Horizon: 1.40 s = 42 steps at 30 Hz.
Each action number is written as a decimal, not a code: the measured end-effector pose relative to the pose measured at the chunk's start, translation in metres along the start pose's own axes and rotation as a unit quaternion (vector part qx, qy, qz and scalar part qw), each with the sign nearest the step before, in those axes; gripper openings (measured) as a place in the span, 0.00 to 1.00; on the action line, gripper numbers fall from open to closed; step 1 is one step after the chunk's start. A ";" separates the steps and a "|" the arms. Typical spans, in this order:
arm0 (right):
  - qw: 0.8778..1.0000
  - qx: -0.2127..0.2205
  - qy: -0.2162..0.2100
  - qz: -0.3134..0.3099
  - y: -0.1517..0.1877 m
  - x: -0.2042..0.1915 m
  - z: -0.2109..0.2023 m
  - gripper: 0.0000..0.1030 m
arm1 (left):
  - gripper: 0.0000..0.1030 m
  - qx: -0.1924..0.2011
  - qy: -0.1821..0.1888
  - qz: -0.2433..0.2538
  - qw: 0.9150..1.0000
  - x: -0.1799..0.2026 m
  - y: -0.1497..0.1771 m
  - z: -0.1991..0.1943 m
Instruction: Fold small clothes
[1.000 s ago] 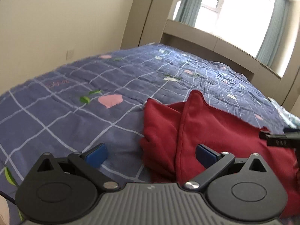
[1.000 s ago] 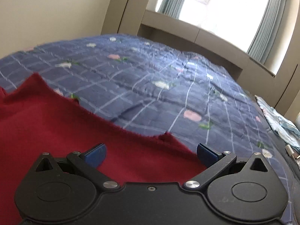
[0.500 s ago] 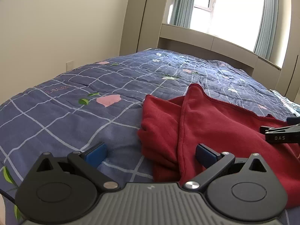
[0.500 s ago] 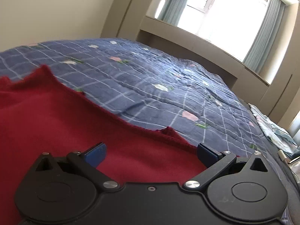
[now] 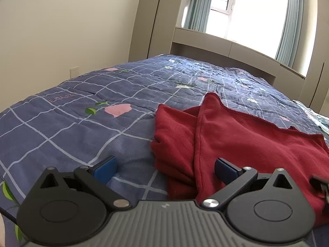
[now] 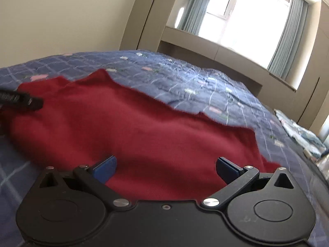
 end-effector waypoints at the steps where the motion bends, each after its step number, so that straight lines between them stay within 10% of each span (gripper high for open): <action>1: 1.000 0.008 0.005 0.005 0.005 -0.003 -0.004 0.99 | 1.00 0.000 0.001 -0.001 1.000 0.000 0.000 0.000; 17: 0.984 0.049 0.133 -0.110 0.008 -0.046 -0.014 0.99 | 1.00 0.001 0.001 0.000 1.000 -0.001 0.001 0.000; 28: 0.993 0.043 0.090 -0.063 0.010 -0.032 -0.009 0.99 | 1.00 -0.004 0.027 -0.011 1.000 -0.007 0.000 -0.005; 36: 0.995 0.042 0.078 -0.050 0.012 -0.028 -0.011 0.99 | 1.00 -0.037 0.125 -0.132 0.983 -0.029 -0.008 -0.013; 42: 0.996 0.042 0.072 -0.042 0.013 -0.026 -0.012 0.99 | 0.96 -0.071 0.083 -0.081 0.991 -0.008 -0.019 0.008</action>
Point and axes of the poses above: each gripper's, at about its wrist camera, not at the fingertips, and z roughly the way its jaws point, x to its right, y to its underside, the point moved 2 cm from there along z, roughly the way its jaws point, and after that the axes turned 15 degrees about -z, right-handed, at the moved point
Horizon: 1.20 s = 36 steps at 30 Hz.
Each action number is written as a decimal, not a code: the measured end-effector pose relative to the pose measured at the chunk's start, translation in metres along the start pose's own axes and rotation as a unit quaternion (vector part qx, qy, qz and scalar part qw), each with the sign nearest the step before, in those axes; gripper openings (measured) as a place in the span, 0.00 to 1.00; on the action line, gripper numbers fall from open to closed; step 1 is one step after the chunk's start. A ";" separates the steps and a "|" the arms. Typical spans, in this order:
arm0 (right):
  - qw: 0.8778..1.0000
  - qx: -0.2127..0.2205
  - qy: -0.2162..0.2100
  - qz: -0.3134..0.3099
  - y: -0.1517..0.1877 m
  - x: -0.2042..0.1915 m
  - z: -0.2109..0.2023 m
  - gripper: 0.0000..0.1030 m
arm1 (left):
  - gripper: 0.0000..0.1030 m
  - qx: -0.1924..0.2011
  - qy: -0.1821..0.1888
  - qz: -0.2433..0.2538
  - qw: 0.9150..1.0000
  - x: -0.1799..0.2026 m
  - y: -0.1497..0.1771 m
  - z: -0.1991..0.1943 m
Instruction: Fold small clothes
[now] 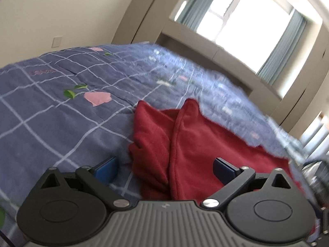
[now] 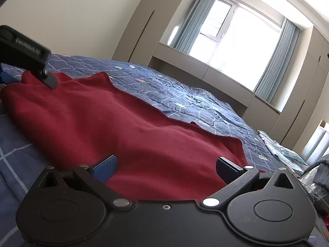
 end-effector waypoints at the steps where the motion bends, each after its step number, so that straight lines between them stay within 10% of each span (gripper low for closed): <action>1: 1.000 0.000 0.000 0.000 0.000 0.000 -0.001 0.99 | 0.95 -0.006 -0.014 0.013 1.000 0.004 0.000 0.002; 7: 1.000 0.001 0.003 -0.003 0.000 -0.001 -0.001 0.99 | 0.86 -0.015 -0.061 0.050 0.997 0.022 0.014 -0.002; 13: 1.000 0.002 0.003 -0.002 0.000 -0.001 -0.001 0.99 | 0.44 -0.010 -0.057 -0.032 0.998 0.004 -0.002 -0.010; 21: 1.000 0.002 0.001 0.001 0.000 0.000 -0.001 0.99 | 0.46 -0.016 -0.043 -0.021 0.999 0.002 -0.003 -0.002; 28: 1.000 0.000 -0.018 0.024 0.002 0.008 0.002 0.99 | 0.20 -0.015 -0.048 -0.015 0.999 0.012 -0.002 -0.004; 36: 0.992 -0.007 -0.076 0.104 0.009 0.029 0.010 0.99 | 0.16 0.001 -0.024 0.006 1.000 0.046 -0.006 -0.015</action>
Point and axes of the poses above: each gripper's, at about its wrist camera, not at the fingertips, and z roughly the way its jaws point, x to its right, y to its underside, the point moved 2 cm from there along z, roughly the way its jaws point, and after that the axes turned 15 degrees about -z, right-handed, at the moved point
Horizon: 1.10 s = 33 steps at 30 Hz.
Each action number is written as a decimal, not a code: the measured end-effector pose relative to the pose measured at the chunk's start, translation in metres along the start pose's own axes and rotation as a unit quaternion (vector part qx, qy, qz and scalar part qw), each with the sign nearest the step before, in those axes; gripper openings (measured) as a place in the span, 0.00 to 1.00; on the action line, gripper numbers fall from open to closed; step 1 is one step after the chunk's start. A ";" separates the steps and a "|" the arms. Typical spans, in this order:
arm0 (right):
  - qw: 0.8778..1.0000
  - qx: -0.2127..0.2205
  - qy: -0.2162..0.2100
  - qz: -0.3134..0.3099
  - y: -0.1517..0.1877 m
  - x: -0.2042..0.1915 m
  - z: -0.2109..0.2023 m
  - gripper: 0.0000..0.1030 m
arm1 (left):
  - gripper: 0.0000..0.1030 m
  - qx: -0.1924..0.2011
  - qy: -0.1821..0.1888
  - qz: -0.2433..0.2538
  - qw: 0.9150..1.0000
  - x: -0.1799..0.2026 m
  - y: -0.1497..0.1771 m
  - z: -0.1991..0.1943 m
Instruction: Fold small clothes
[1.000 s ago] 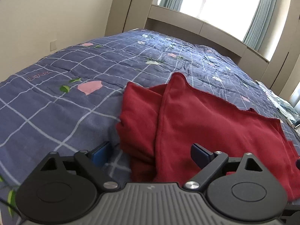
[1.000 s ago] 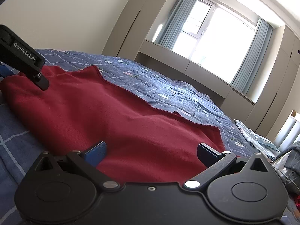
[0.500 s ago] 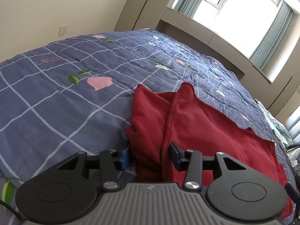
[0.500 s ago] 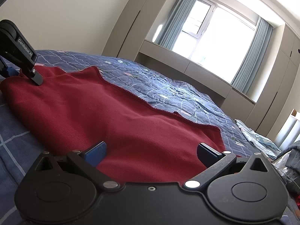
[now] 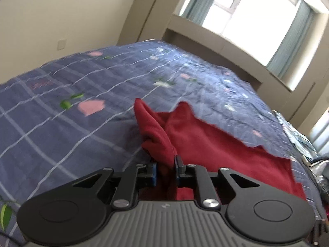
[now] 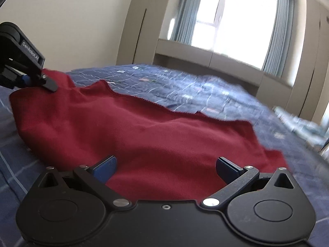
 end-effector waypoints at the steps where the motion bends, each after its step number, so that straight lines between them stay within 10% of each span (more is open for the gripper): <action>1: 1.000 -0.004 -0.017 0.017 0.000 0.006 0.002 1.00 | 0.16 0.001 0.005 0.008 1.000 0.007 -0.001 -0.002; 8: 0.986 0.015 -0.087 0.145 0.012 0.061 0.001 1.00 | 0.15 0.003 0.057 0.081 0.995 0.078 -0.005 -0.012; 21: 0.982 0.001 0.103 0.156 0.080 0.170 -0.046 1.00 | 0.15 -0.064 0.168 0.213 0.960 0.240 0.076 -0.008; 33: 0.955 0.015 0.077 0.286 0.133 0.210 -0.053 1.00 | 0.18 -0.154 0.131 0.330 0.922 0.279 0.199 0.026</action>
Point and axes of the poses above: each gripper's, at about its wrist camera, not at the fingertips, and z roughly the way its jaws point, x to its right, y to its underside, the point moved 2 cm from there along z, roughly the way its jaws point, and after that the axes turned 15 degrees about -z, right-handed, at the moved point
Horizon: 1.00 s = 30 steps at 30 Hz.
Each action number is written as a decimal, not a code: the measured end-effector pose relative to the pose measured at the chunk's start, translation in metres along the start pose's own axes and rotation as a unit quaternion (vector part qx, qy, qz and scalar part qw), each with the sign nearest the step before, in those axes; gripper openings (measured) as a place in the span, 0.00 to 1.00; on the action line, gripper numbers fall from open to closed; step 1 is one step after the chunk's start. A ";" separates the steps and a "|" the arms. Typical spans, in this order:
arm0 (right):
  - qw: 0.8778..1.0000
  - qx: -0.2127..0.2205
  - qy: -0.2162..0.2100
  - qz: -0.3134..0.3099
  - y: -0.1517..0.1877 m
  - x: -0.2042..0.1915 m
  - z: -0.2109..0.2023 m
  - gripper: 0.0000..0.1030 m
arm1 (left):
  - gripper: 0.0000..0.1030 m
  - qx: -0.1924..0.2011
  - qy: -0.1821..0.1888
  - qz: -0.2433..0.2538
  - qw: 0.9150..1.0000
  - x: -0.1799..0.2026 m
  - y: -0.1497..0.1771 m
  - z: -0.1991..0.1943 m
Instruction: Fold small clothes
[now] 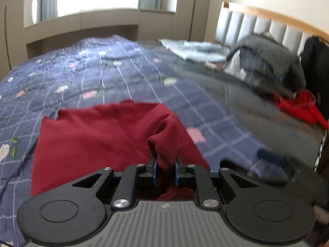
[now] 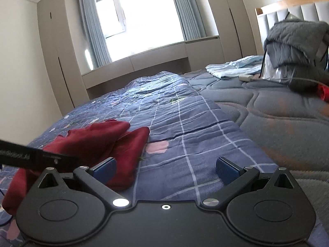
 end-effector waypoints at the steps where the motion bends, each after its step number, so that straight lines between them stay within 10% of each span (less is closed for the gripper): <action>1: 1.000 0.002 -0.003 0.005 -0.001 0.000 -0.002 1.00 | 0.25 -0.006 0.005 -0.003 1.000 -0.002 0.002 -0.001; 5: 1.000 0.006 -0.009 0.020 0.000 0.004 -0.003 1.00 | 0.72 -0.007 0.040 -0.027 0.999 -0.007 0.008 -0.013; 13: 1.000 0.005 -0.005 0.008 0.000 0.000 -0.005 1.00 | 1.00 0.034 0.017 -0.069 0.997 -0.029 0.002 -0.043; 23: 0.998 0.008 -0.062 0.002 -0.013 -0.009 -0.002 1.00 | 1.00 0.065 -0.117 -0.217 0.967 -0.127 0.009 -0.059; 30: 0.981 -0.020 -0.181 0.059 -0.043 -0.015 0.031 1.00 | 0.99 0.052 -0.085 -0.299 0.949 -0.171 0.030 -0.056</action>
Point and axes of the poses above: each gripper's, at about its wrist camera, not at the fingertips, and z roughly the way its jaws point, x to its right, y to its underside, the point moved 2 cm from there along z, roughly the way its jaws point, and after that the axes turned 15 degrees about -z, right-handed, at the moved point
